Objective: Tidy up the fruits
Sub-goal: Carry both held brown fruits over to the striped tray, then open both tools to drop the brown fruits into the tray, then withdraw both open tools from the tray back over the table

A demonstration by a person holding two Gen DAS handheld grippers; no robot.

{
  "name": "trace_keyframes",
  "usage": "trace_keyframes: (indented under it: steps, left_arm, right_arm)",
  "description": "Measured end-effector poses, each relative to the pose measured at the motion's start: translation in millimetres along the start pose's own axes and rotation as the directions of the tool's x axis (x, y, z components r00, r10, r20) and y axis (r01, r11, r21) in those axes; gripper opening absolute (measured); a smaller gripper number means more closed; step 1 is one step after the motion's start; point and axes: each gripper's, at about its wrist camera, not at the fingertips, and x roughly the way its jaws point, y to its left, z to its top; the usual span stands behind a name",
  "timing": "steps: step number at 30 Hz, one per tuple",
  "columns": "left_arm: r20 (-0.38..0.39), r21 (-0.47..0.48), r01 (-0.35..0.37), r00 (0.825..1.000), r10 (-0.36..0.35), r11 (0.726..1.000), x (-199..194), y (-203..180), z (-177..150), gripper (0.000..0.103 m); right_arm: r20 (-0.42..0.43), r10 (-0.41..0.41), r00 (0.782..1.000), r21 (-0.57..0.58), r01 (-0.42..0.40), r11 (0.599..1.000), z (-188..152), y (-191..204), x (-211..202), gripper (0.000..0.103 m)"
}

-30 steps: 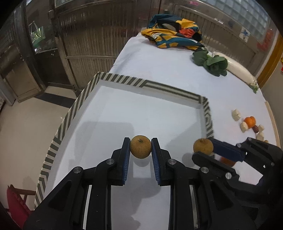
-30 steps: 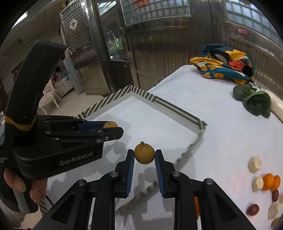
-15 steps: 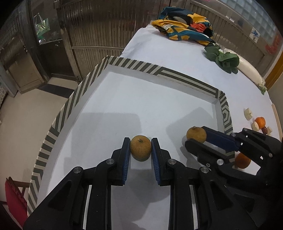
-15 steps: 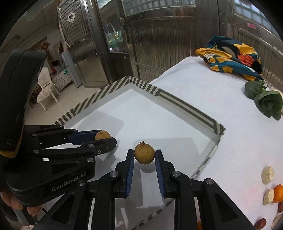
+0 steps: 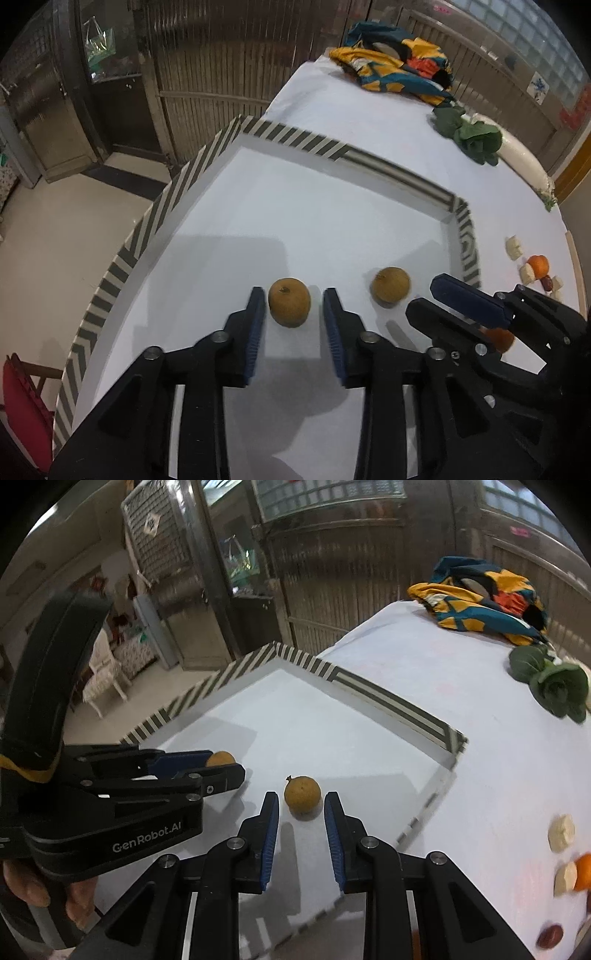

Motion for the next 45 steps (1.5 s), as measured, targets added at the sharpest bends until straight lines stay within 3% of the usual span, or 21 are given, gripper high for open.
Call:
trace_keyframes:
  steps: [1, 3, 7, 13, 22, 30, 37, 45]
  left_arm:
    - [0.008, -0.001, 0.001, 1.0, -0.001, 1.0, -3.1, -1.1, -0.4, 0.053]
    - [0.035, -0.007, 0.016, 0.999, -0.016, 1.0, -13.9, -4.8, -2.2, 0.059]
    - [0.069, 0.007, 0.034, 0.997, -0.034, 0.999, -32.4, -18.3, -7.2, 0.059]
    - [0.078, 0.05, 0.075, 0.994, -0.079, 0.996, -47.7, -48.5, -21.6, 0.059]
    - [0.038, 0.139, 0.137, 0.989, -0.144, 0.981, -48.0, -110.7, -45.9, 0.059]
    - [0.008, 0.181, 0.164, 0.986, -0.168, 0.97, -44.2, -149.4, -60.5, 0.059]
    - [0.002, 0.213, 0.162, 0.986, -0.167, 0.963, -42.5, -171.2, -69.5, 0.059]
    - [-0.019, 0.242, 0.182, 0.983, -0.183, 0.953, -34.8, -191.5, -73.3, 0.059]
  right_arm:
    - [0.009, 0.002, 1.0, 0.011, -0.003, 1.0, -0.9, -1.5, -3.9, 0.024]
    - [0.037, 0.011, 0.999, 0.038, -0.012, 0.999, -4.0, -4.8, -15.8, 0.024]
    - [0.077, 0.032, 0.996, 0.084, -0.038, 0.996, -12.5, -9.8, -39.0, 0.025]
    - [0.115, -0.002, 0.993, 0.12, -0.012, 0.993, -32.0, -20.9, -77.2, 0.026]
    - [0.157, -0.104, 0.982, 0.235, 0.065, 0.97, -81.7, -62.4, -137.0, 0.029]
    - [0.149, -0.173, 0.974, 0.344, 0.113, 0.932, -126.1, -110.0, -178.6, 0.036]
    - [0.166, -0.173, 0.971, 0.429, 0.086, 0.899, -150.1, -139.0, -207.2, 0.046]
    - [0.126, -0.266, 0.956, 0.451, 0.183, 0.874, -168.9, -162.8, -223.3, 0.046]
